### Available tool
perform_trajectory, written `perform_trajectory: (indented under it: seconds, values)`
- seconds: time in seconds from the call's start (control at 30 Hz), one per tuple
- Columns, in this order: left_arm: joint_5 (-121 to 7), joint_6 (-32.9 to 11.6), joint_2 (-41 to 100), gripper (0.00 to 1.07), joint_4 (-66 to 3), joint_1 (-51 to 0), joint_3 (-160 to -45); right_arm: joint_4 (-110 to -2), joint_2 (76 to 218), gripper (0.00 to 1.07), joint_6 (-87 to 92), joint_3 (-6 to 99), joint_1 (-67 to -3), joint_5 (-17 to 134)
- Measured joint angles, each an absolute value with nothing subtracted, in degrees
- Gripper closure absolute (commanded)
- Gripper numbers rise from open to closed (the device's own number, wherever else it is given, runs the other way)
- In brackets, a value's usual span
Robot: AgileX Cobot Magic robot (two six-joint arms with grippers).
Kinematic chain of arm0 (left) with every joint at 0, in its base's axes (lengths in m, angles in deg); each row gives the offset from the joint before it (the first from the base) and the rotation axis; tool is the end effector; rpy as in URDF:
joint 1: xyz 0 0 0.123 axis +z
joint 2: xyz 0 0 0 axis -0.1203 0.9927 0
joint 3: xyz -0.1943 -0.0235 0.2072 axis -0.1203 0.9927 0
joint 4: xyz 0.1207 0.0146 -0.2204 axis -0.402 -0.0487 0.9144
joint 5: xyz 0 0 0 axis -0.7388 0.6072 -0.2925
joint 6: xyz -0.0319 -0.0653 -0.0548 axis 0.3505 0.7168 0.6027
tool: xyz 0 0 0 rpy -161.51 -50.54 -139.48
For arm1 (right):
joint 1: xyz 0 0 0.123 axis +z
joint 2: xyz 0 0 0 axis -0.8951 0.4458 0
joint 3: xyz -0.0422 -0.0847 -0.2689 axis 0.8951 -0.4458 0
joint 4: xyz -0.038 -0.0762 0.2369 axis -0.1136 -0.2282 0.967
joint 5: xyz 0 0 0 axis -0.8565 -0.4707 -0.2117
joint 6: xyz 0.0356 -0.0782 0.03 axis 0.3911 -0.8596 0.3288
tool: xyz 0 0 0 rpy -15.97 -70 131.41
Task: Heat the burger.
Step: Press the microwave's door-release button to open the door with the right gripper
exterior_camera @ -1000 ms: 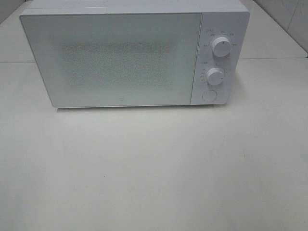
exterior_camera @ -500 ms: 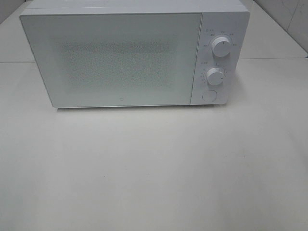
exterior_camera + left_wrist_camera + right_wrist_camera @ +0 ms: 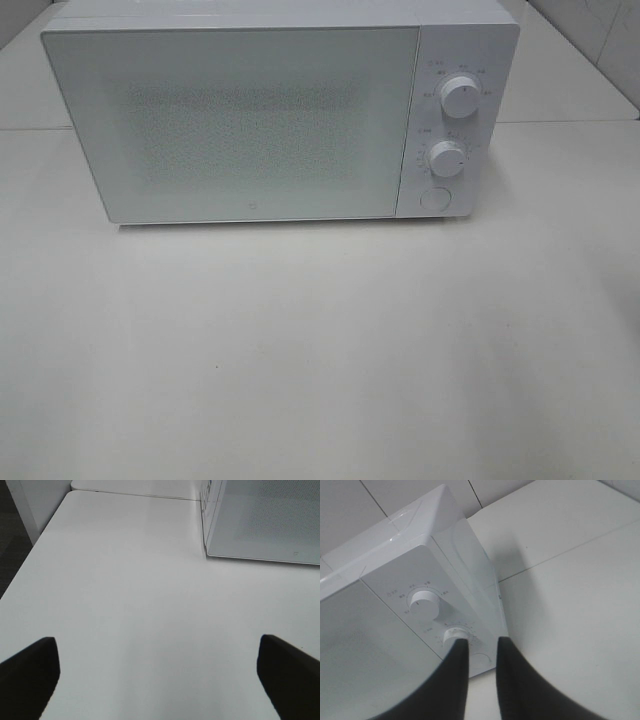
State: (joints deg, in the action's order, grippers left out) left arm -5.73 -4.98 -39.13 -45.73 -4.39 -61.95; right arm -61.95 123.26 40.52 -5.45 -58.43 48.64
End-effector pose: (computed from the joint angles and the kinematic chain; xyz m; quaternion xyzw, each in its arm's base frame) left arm -0.0087 -0.0011 0.2801 -0.0326 0.8532 -0.0016 0.5206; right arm 0.1538 0.0158 0.2510 0.1433 0.7563 0.1885 0.6099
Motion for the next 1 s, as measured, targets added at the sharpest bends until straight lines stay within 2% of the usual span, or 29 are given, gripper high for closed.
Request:
perform_trajectory:
  seconds: [0.03, 0.33, 0.67, 0.87, 1.0]
  values:
    - [-5.7, -5.0, -39.1, 0.07, -45.7, -4.4, -61.9, -61.9, 125.2, 1.07, 45.9, -5.4, -58.4, 46.6]
    - [-5.7, -5.0, -39.1, 0.07, -45.7, -4.4, -61.9, -61.9, 134.4, 1.07, 69.5, -5.6, -58.4, 38.0]
    - [-5.7, -5.0, -39.1, 0.07, -45.7, -4.4, -61.9, -61.9, 145.5, 1.07, 83.5, -5.6, -58.4, 33.3]
    - [-5.7, -5.0, -39.1, 0.07, -45.7, -4.4, -61.9, -60.5, 154.0, 1.07, 86.9, -5.5, -54.2, 25.7]
    - [-5.7, -5.0, -39.1, 0.07, -45.7, -4.4, -61.9, -54.8, 162.5, 1.07, 87.4, -5.4, -48.4, 18.9]
